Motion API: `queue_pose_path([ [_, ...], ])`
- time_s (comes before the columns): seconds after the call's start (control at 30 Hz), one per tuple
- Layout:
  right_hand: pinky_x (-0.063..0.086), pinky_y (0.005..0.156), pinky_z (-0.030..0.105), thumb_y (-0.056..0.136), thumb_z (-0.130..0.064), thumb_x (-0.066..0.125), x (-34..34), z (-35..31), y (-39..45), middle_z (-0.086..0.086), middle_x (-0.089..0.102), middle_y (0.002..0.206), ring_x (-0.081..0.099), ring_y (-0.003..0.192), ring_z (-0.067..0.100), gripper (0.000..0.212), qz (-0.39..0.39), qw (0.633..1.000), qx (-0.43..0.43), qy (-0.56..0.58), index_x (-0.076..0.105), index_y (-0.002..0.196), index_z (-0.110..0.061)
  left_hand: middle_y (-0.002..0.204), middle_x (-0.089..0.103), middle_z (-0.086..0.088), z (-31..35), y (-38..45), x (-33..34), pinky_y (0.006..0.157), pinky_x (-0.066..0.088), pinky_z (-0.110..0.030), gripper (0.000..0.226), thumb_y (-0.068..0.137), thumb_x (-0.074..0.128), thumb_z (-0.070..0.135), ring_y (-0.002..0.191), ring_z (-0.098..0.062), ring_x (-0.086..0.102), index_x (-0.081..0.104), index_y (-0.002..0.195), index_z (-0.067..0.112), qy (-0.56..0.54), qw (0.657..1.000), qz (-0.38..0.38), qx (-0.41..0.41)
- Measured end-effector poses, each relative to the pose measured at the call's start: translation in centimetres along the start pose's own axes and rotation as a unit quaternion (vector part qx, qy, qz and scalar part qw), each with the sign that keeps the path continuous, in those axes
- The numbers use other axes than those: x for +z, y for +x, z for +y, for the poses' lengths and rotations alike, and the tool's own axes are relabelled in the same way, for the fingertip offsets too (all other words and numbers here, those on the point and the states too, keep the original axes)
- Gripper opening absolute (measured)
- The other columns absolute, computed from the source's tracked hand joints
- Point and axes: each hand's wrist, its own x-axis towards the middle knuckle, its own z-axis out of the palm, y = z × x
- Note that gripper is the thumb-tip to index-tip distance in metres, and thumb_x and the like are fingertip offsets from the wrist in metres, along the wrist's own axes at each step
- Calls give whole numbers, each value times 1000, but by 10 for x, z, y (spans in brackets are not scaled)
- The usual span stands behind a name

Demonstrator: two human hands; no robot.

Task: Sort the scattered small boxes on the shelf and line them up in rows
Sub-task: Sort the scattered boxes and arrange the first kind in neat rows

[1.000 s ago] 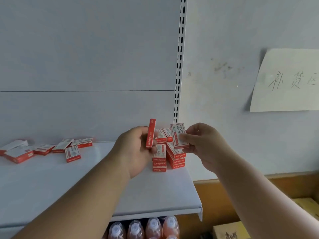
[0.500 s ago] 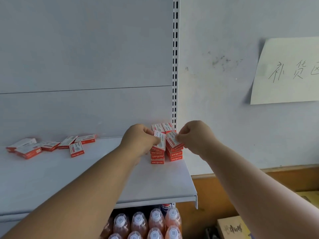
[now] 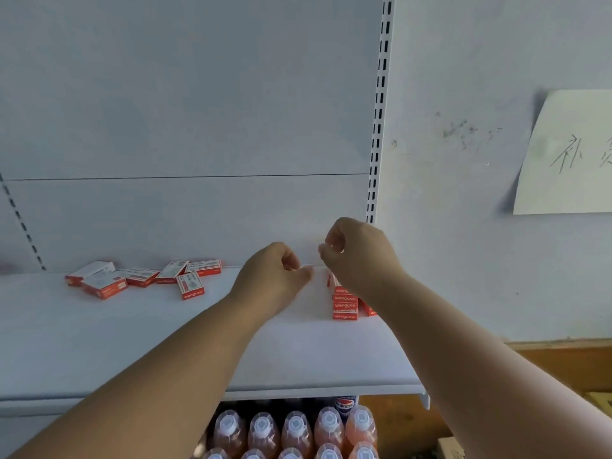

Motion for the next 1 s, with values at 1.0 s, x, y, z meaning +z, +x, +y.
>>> queue_pose_path([
  [1.0,41,94,30,90,-29,59,215,-158,53,-2,61,123,52,114,19,43,-33,992,-79,-98,52,131,-17,83,74,-9,-240,74,-177,58,57,-34,17,91,60,-2,60,-20,69,61,103,9,-450,884,-19,-126],
])
